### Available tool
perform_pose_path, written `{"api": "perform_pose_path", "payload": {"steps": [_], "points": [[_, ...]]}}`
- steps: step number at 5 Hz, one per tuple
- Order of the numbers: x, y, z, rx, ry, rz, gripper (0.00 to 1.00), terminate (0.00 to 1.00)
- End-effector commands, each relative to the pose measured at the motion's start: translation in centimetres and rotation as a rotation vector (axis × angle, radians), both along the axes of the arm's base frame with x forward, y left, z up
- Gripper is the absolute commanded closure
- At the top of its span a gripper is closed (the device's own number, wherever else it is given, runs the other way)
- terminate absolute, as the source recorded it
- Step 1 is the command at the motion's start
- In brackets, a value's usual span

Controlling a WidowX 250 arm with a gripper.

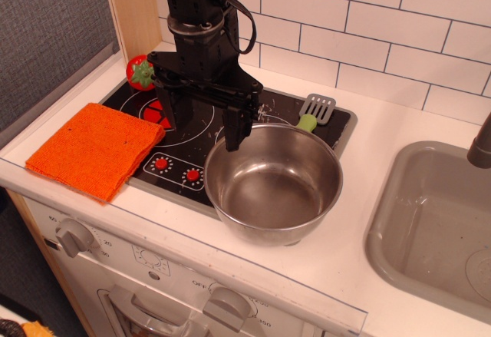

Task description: Place the green utensil on the orange cloth.

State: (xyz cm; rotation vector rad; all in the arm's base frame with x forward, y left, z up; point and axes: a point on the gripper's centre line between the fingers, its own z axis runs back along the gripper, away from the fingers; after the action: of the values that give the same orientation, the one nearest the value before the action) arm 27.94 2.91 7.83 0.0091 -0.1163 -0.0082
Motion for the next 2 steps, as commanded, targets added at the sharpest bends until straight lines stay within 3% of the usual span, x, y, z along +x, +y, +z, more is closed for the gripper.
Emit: {"api": "perform_pose_path", "payload": {"steps": [1,2], "points": [[0.0,0.0,0.0,0.000,0.000,0.000,0.00,0.00],[2.4,-0.1,0.6,-0.025,-0.050,0.019,0.00,0.00]]}}
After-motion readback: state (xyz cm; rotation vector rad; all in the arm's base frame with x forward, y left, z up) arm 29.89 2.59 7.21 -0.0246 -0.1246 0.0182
